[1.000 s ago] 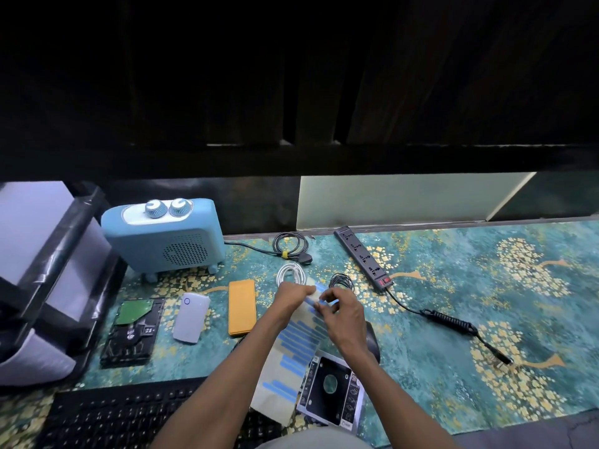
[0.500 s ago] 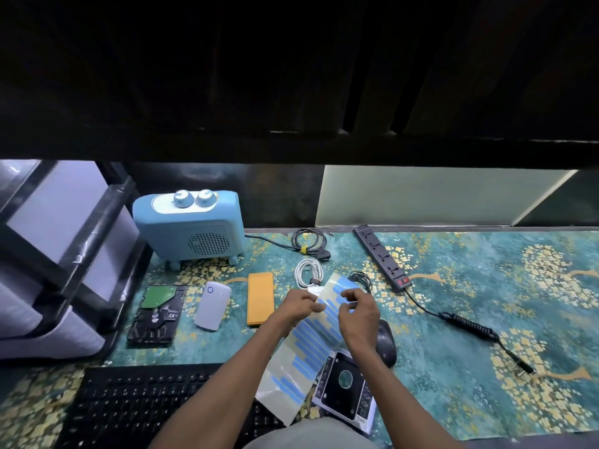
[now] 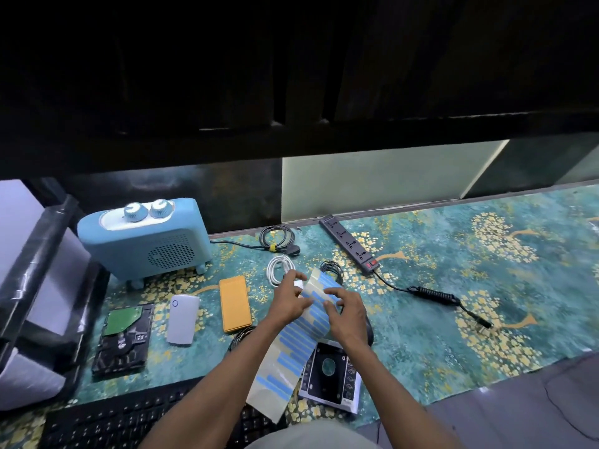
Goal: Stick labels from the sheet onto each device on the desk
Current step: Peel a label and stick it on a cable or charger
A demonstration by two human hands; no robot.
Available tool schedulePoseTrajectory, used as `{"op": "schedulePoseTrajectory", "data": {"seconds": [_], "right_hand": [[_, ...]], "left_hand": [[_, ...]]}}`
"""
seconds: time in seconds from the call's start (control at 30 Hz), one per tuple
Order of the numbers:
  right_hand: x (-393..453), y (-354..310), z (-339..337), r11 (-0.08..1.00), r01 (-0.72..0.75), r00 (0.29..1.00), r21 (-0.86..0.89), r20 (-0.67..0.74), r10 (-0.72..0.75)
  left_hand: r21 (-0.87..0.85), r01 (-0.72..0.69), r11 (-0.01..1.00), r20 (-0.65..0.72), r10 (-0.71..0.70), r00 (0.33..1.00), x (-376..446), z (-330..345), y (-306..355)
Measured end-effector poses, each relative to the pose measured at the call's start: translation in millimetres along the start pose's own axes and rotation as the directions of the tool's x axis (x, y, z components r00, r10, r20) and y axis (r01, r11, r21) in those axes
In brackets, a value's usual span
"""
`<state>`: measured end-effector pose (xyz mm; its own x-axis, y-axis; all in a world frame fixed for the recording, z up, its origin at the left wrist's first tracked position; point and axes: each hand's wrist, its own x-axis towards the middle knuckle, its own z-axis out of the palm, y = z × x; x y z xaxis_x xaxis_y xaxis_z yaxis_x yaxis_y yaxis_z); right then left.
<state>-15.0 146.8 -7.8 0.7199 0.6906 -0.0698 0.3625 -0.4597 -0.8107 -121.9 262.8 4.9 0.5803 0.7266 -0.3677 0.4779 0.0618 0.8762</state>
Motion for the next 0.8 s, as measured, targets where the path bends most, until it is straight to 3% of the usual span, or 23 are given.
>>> {"op": "schedulePoseTrajectory", "data": {"seconds": [0.13,0.43,0.63,0.8], "right_hand": [[3,-8,1,0.999,0.026,0.999,0.022,0.037,-0.027],[13,-10,6,0.999,0.048,0.985,0.016,0.164,-0.05],[15,-17,4,0.995,0.046,0.924,0.084,0.374,-0.074],[14,-13,5,0.992,0.079,0.939,0.102,0.327,-0.109]], "left_hand": [[0.001,-0.086,0.996,0.023,0.086,0.996,0,3,-2],[0.054,-0.097,0.994,0.044,0.094,0.995,-6,-8,-3],[0.105,-0.123,0.987,0.077,0.115,0.99,-12,-16,-3],[0.104,-0.099,0.99,0.079,0.091,0.993,-14,-15,-6]]}}
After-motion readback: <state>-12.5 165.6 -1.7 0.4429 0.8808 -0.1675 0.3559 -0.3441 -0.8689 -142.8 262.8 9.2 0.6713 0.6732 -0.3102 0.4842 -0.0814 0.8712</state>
